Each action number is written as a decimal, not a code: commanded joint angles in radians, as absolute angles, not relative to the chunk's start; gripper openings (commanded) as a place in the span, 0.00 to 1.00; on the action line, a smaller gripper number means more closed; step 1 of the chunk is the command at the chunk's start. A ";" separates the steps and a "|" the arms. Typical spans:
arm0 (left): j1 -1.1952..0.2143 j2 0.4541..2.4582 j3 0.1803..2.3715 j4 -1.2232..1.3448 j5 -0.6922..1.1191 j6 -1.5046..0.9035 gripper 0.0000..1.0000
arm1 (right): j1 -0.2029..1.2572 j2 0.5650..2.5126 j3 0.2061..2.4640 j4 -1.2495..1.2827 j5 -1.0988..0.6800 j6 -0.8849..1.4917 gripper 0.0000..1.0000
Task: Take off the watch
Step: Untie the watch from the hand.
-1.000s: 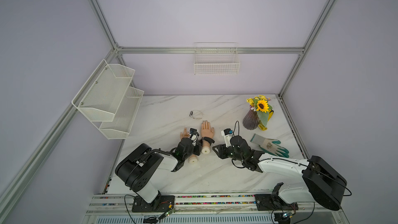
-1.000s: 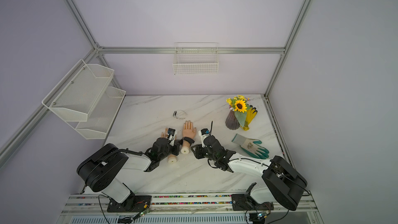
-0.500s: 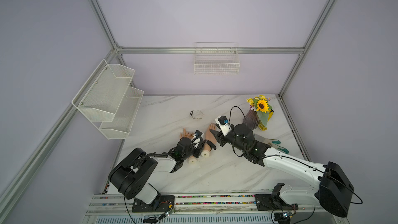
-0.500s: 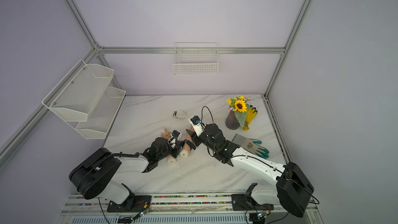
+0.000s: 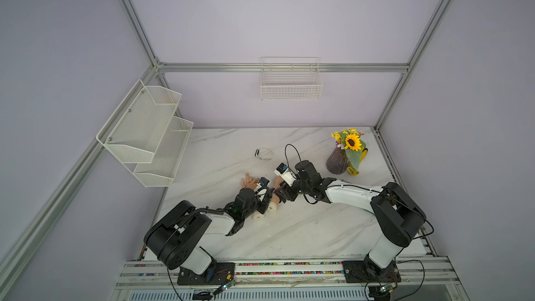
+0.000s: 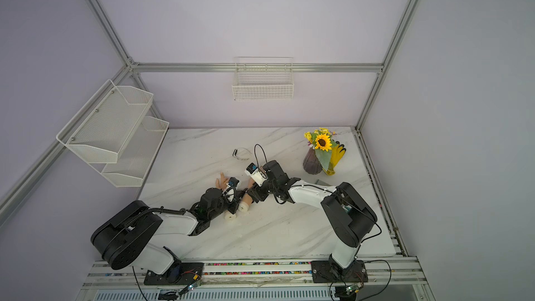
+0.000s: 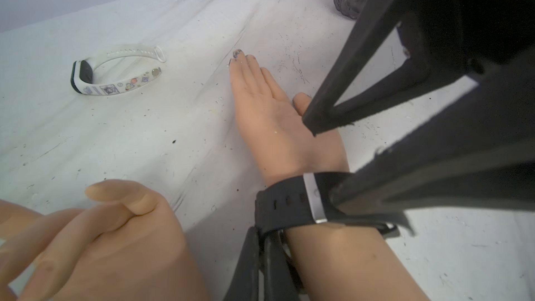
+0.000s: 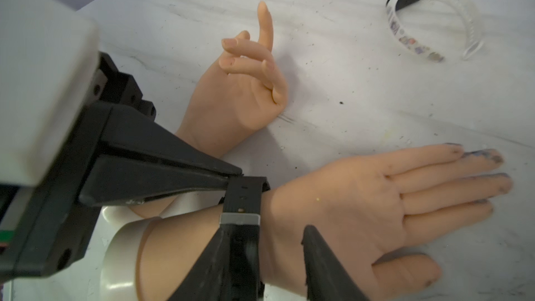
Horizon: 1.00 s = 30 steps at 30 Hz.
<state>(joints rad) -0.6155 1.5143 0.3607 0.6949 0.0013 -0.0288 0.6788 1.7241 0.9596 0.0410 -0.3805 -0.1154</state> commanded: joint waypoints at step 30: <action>-0.614 1.491 0.374 0.782 -0.053 -0.024 0.00 | 0.687 1.818 1.058 -0.080 -0.448 -0.028 0.50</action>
<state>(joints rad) -0.6155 1.5143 0.3607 0.6937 -0.0166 -0.0292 0.6807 1.8126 1.0576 0.0067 -0.4446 -0.0456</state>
